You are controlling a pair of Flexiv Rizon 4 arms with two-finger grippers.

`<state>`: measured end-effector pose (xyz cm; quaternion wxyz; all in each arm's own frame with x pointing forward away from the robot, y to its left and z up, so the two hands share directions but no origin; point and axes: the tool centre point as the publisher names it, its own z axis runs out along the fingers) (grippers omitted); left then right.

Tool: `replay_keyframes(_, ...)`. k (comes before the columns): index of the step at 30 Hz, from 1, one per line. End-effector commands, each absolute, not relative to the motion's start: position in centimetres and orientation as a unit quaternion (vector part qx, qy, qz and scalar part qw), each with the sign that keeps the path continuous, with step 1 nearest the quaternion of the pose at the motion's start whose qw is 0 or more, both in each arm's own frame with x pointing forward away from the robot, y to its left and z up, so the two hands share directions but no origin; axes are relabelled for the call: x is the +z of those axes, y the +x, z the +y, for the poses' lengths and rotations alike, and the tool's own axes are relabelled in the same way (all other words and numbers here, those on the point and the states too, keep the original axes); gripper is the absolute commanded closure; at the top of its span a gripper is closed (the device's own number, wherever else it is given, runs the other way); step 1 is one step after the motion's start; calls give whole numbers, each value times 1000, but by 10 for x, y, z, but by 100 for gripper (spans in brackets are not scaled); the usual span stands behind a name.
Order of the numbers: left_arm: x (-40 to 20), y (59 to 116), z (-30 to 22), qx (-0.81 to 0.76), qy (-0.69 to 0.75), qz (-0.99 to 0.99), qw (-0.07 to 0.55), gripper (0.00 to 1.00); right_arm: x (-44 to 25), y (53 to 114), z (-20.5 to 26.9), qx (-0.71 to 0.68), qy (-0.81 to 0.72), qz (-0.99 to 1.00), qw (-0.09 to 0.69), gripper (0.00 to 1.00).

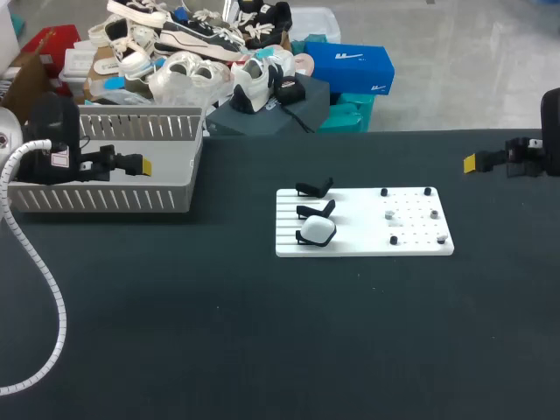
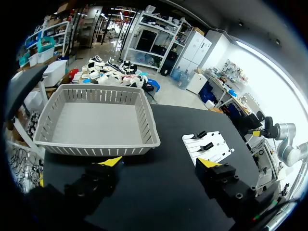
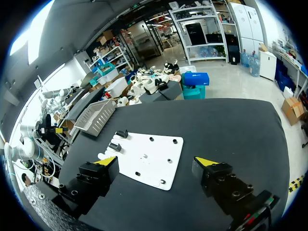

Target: Pick up each earbud case from the left stands, insert the matching earbuds, close the lid, and place the case in the box.

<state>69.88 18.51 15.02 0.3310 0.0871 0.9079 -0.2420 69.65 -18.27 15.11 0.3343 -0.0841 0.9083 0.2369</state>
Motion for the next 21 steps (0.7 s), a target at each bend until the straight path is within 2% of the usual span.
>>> replay_keyframes(1, 151, 700, 185, -241, 88, 909, 329, 0, 150, 698, -184, 239, -86, 908, 334, 0)
replay_keyframes(21, 151, 701, 184, -245, 93, 908, 328, 0, 150, 698, -184, 239, -86, 908, 334, 0)
